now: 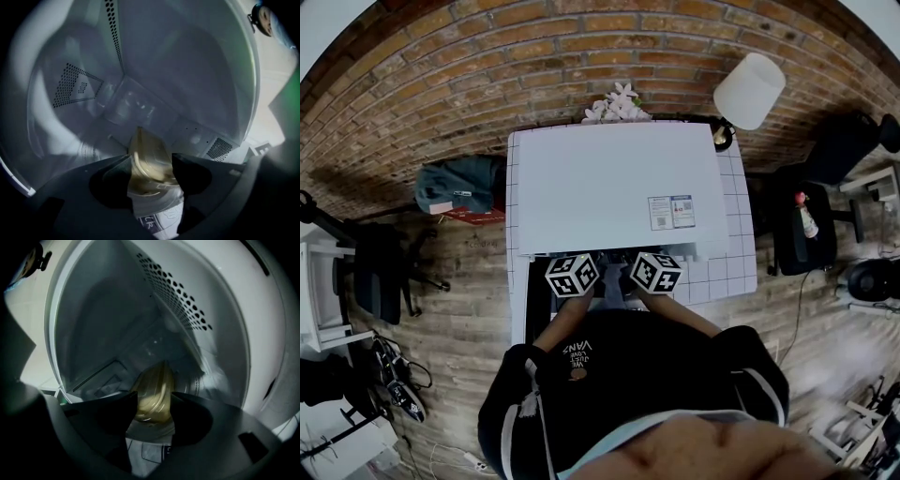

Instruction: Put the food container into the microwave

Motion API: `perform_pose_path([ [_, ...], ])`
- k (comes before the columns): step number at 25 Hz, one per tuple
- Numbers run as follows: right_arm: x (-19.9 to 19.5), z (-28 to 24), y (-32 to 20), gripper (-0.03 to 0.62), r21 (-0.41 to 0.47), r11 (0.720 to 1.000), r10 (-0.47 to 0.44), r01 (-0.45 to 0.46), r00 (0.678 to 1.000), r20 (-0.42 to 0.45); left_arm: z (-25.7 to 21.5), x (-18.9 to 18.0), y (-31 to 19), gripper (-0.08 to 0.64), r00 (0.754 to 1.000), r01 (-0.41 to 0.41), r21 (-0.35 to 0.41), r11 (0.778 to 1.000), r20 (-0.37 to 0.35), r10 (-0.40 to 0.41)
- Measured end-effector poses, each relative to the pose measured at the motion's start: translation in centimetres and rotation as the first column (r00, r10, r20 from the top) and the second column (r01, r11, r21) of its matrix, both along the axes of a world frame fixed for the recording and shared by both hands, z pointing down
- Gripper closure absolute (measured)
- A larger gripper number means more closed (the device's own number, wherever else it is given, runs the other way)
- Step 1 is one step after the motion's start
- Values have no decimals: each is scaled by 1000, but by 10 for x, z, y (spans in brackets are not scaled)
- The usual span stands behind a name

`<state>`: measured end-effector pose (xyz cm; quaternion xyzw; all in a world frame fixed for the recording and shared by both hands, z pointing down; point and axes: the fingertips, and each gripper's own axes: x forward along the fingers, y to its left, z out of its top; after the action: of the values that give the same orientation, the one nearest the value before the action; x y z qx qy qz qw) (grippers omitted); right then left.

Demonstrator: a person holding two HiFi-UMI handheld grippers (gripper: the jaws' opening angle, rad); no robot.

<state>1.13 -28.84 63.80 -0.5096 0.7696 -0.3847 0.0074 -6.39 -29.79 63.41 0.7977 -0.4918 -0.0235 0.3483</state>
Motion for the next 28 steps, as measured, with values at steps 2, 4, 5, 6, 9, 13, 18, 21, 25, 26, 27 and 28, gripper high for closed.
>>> perform_pose_path([
  [2, 0, -2, 1, 388, 6, 1000, 3, -3, 1000, 5, -1, -1, 1, 292, 1000, 2, -1, 1000, 1, -2],
  [4, 1, -4, 3, 385, 12, 1000, 5, -5, 1000, 6, -1, -1, 3, 282, 1000, 5, -3, 1000, 3, -5],
  [5, 1, -4, 4, 382, 13, 1000, 5, -5, 1000, 6, -1, -1, 5, 281, 1000, 6, -3, 1000, 3, -6],
  [6, 0, -5, 5, 380, 14, 1000, 5, -5, 1000, 6, -2, -1, 6, 279, 1000, 6, -1, 1000, 4, -6],
  [9, 1, -7, 9, 379, 20, 1000, 4, -4, 1000, 4, -5, -1, 9, 279, 1000, 2, 6, 1000, 4, -2],
  [13, 4, -9, 16, 380, 28, 1000, 3, -4, 1000, 3, -6, 2, 17, 279, 1000, 0, 8, 1000, 11, 0],
  [18, 9, -12, 25, 379, 37, 999, -2, 2, 1000, 1, -8, 3, 27, 279, 1000, -2, 11, 1000, 19, 2],
  [21, 9, -13, 29, 380, 43, 999, -14, 13, 1000, 8, -7, 4, 33, 279, 1000, 1, 15, 1000, 25, -1],
  [25, 7, -13, 36, 379, 43, 998, -38, 37, 999, 14, -8, 6, 38, 279, 1000, 6, 24, 1000, 13, -7],
  [26, 7, -13, 38, 380, 43, 998, -40, 40, 999, 13, -9, 6, 40, 279, 1000, 9, 28, 1000, 8, -9],
  [27, 7, -13, 39, 379, 43, 998, -43, 42, 999, 12, -10, 5, 41, 279, 1000, 11, 31, 999, 6, -11],
  [28, 7, -13, 40, 379, 43, 998, -45, 44, 999, 12, -10, 5, 42, 279, 1000, 12, 32, 999, 5, -12],
])
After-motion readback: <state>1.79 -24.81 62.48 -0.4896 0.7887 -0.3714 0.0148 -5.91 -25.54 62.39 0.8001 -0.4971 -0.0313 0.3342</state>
